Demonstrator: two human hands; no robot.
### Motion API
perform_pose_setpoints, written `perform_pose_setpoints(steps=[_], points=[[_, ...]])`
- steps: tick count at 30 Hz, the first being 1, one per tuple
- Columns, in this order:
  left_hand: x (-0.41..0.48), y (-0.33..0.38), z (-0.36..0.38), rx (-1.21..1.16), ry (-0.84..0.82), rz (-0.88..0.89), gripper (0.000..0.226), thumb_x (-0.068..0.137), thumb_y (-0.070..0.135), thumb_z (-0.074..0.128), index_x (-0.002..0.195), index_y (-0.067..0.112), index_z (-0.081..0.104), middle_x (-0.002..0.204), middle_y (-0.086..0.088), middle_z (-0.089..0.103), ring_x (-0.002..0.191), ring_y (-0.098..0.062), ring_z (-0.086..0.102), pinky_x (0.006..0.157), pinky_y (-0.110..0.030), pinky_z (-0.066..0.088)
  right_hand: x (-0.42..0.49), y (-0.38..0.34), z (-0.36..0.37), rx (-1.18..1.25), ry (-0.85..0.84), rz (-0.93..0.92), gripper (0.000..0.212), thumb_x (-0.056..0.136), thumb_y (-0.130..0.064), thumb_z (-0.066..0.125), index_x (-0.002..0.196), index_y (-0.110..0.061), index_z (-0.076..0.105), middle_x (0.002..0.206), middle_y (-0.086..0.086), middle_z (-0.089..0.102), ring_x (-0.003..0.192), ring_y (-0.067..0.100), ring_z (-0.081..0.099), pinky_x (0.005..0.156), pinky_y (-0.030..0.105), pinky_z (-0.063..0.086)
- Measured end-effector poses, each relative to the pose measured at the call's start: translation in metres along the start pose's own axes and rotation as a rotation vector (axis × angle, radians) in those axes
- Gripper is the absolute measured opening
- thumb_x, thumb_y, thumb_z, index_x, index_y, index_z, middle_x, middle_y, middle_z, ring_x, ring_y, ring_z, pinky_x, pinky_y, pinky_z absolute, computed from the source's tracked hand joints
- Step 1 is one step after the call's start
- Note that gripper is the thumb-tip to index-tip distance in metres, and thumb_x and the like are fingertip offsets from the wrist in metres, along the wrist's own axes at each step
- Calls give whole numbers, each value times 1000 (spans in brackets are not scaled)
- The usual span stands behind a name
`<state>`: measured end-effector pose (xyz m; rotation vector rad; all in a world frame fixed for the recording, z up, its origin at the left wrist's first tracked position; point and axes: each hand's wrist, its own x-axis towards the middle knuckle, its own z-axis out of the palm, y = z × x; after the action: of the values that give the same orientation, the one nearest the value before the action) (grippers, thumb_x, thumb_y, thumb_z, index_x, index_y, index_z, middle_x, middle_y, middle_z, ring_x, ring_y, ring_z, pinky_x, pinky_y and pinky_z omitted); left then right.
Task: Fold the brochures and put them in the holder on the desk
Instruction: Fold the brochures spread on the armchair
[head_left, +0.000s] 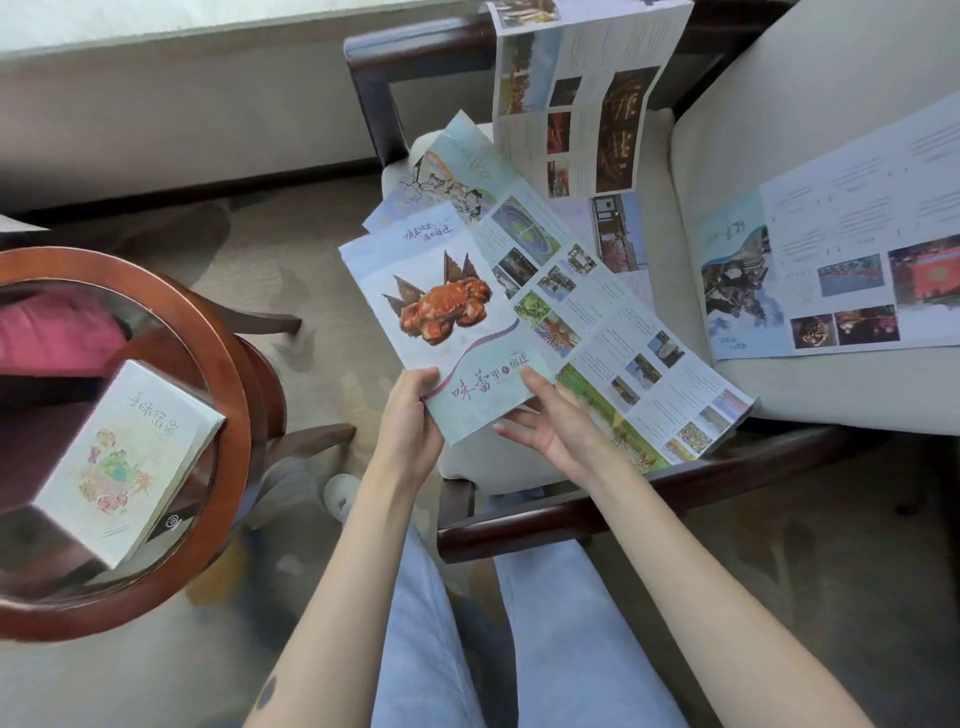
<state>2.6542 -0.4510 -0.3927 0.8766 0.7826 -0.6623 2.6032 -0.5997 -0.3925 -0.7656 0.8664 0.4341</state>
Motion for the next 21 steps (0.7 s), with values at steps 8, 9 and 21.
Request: perform_pose_setpoints(steps=[8,9,21], points=[[-14,4,-12,167,-81,214,28,91,-2,47,118,3,54,104,-5,69,92,-16,66,84,-30,52,2,25,39,-221,23,-200,27,89,-5,57,115,-13,50,98,1,67,72,4,66,50,16,51],[-14,5,-15,211,-44,211,24,91,0,49,114,2,57,99,-3,71,89,-14,67,81,-28,54,2,24,40,-243,50,-230,25,89,-2,57,110,-13,50,96,2,66,67,2,67,47,15,50],[2,69,-50,-86,265,247,16,98,22,47,96,17,62,80,5,75,80,-10,68,78,-31,55,7,3,24,-605,83,-242,23,84,-5,65,98,-19,54,98,4,65,66,7,55,42,14,38]])
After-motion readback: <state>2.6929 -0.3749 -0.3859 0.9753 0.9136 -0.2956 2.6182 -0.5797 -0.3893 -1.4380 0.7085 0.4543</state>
